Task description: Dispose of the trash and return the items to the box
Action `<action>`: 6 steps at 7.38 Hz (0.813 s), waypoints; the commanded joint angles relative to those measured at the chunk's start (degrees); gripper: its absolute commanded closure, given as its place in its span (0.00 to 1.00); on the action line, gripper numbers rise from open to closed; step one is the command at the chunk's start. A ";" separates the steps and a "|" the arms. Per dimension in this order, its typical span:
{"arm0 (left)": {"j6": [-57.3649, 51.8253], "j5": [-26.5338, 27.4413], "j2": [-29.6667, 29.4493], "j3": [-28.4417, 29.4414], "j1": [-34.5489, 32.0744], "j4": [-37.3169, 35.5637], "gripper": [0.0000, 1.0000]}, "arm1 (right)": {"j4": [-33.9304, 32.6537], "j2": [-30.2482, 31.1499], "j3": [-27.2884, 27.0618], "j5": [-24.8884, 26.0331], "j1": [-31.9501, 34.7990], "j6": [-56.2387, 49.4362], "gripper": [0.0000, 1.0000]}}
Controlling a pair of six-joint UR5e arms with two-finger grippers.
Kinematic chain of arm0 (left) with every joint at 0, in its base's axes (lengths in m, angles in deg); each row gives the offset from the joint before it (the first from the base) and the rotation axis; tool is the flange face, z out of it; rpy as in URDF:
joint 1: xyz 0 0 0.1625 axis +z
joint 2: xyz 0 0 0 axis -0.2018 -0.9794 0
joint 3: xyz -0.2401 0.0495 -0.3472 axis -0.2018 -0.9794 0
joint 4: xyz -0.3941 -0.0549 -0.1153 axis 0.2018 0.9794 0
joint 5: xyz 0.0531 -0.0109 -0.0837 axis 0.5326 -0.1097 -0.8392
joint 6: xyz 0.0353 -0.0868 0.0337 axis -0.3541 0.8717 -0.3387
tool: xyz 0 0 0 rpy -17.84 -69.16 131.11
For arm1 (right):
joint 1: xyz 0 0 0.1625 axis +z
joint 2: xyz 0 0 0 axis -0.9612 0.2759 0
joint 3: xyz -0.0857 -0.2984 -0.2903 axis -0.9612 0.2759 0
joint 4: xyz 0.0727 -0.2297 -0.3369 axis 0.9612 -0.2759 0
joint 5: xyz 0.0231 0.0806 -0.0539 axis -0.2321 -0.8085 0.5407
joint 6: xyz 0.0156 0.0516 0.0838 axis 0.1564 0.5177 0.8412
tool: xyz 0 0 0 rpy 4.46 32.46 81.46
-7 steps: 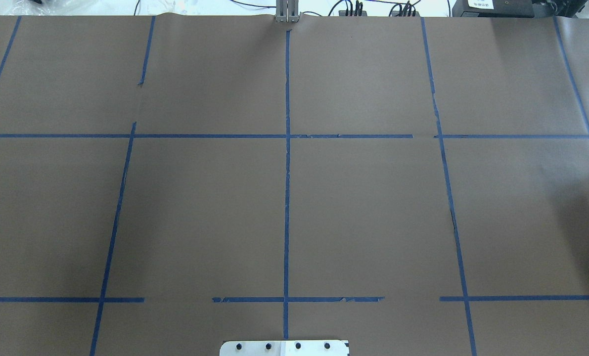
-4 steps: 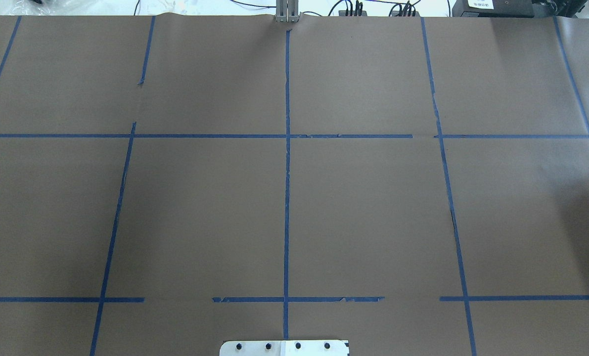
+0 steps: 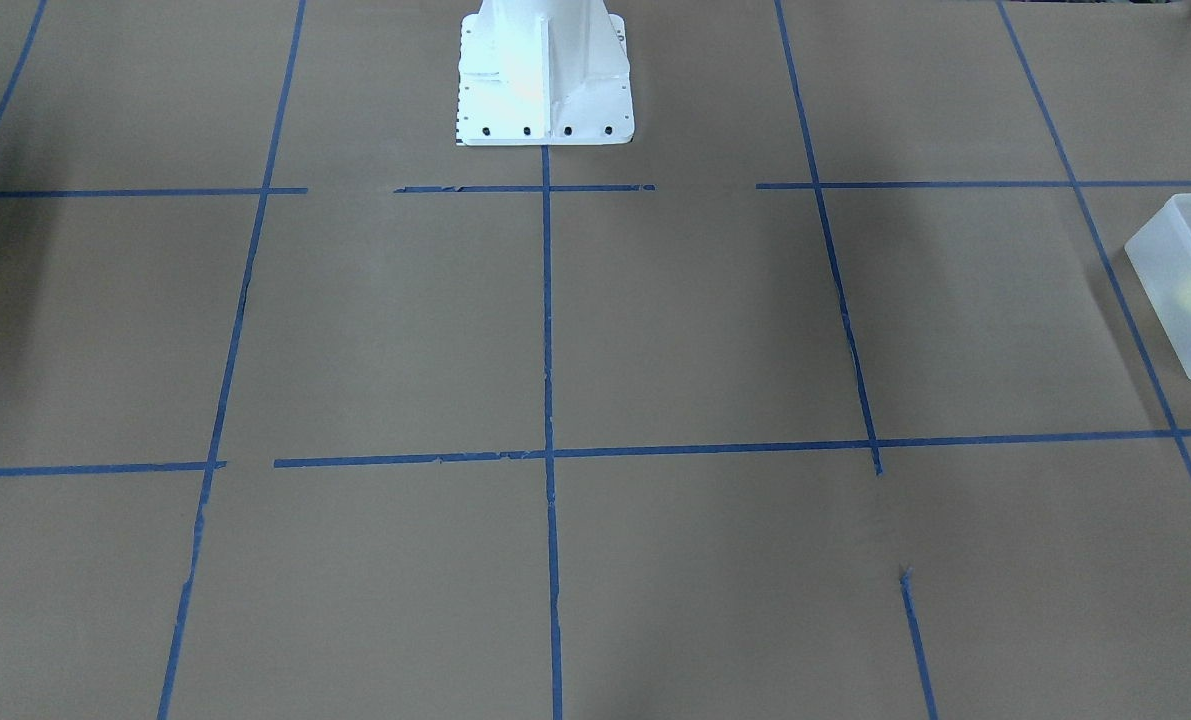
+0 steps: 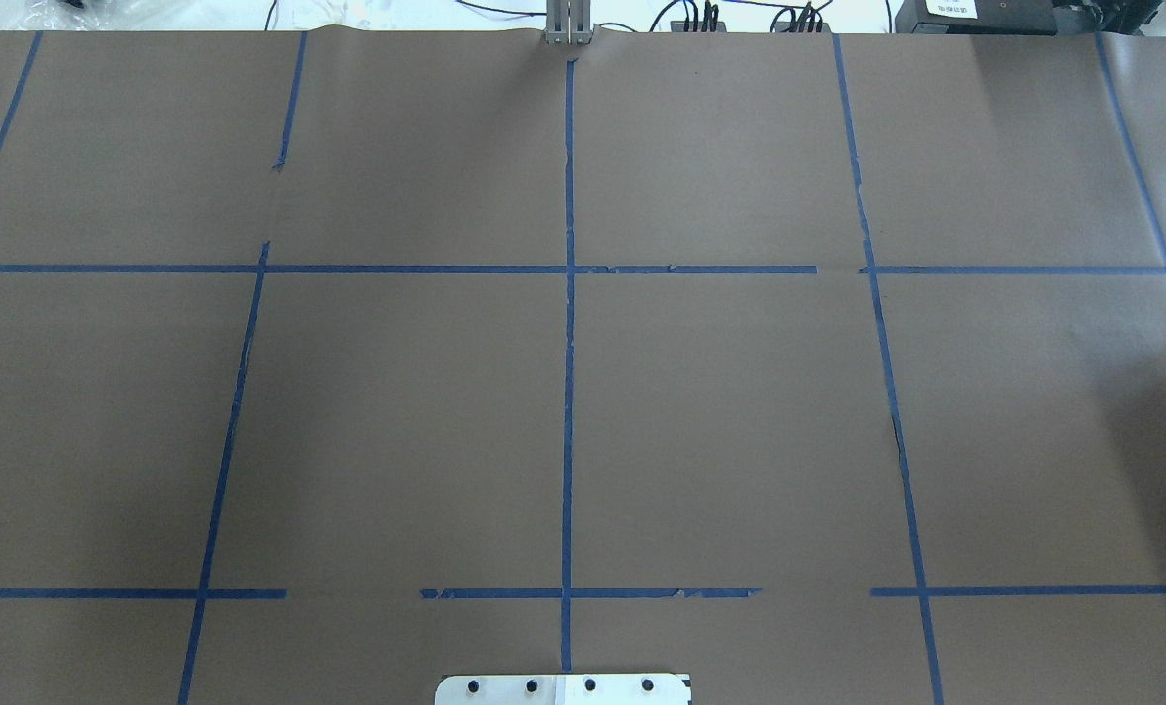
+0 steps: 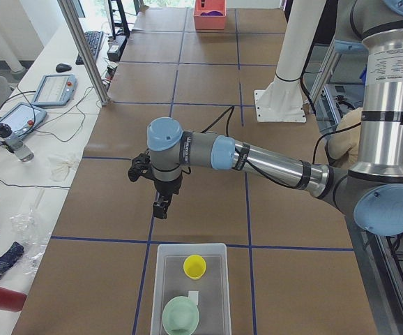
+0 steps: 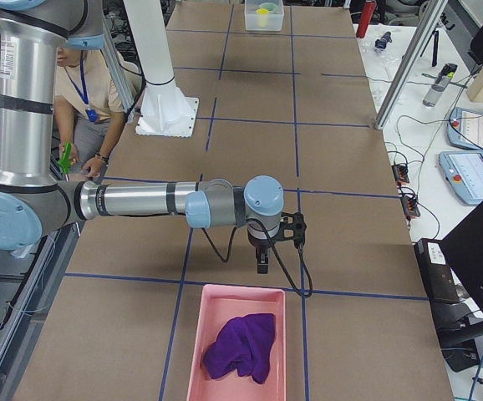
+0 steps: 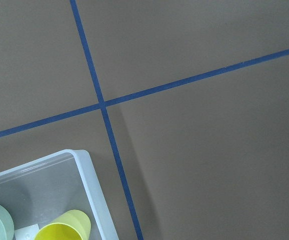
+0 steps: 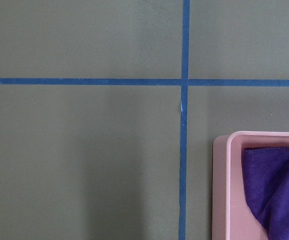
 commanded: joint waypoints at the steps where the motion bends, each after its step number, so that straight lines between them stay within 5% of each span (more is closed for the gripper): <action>1: -0.17 1.06 0.09 2.30 -0.01 -0.12 0.00 | 1.78 0.08 0.39 0.00 -0.09 1.67 0.00; 6: -0.52 -3.05 1.15 7.76 -0.01 3.83 0.00 | 1.79 -0.18 0.39 0.09 -0.44 1.67 0.00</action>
